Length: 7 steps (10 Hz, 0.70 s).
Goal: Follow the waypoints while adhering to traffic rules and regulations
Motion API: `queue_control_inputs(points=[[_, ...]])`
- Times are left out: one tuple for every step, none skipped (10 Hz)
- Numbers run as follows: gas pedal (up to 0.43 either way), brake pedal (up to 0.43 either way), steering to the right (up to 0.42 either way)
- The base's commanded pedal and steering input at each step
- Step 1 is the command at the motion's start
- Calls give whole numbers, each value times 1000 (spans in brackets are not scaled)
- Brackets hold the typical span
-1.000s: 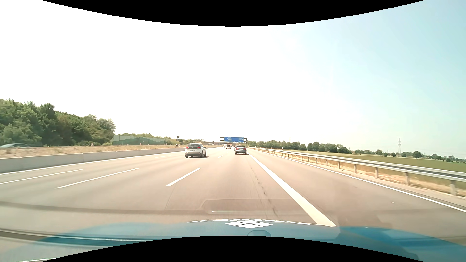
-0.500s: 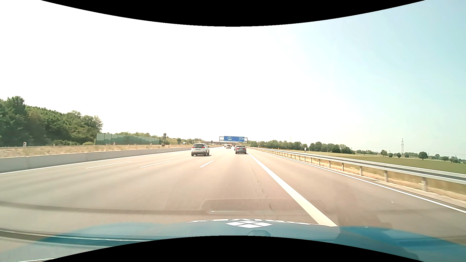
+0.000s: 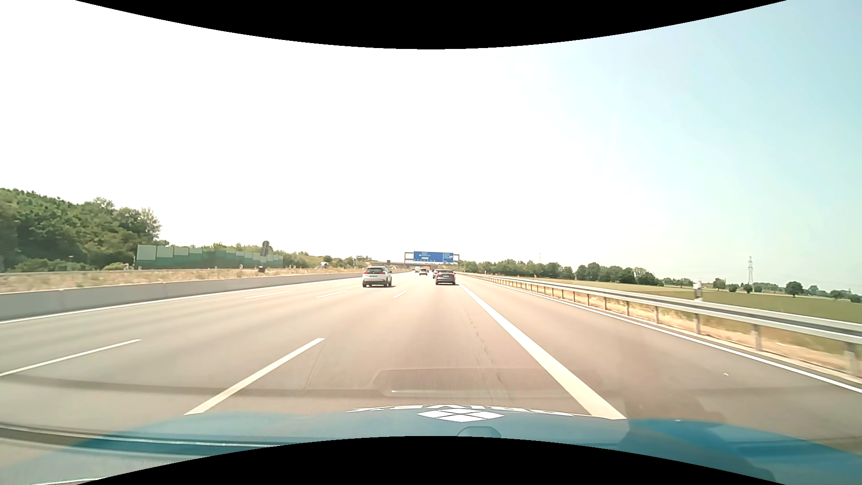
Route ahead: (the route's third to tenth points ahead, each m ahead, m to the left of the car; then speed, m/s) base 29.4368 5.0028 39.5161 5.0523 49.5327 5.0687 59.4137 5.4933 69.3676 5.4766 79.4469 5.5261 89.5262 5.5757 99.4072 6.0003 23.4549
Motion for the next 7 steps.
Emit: queue_control_inputs(points=[[248,0,-1],[248,0,-1],[248,0,-1],[248,0,-1],[248,0,-1],[248,0,-1],[248,0,-1]])
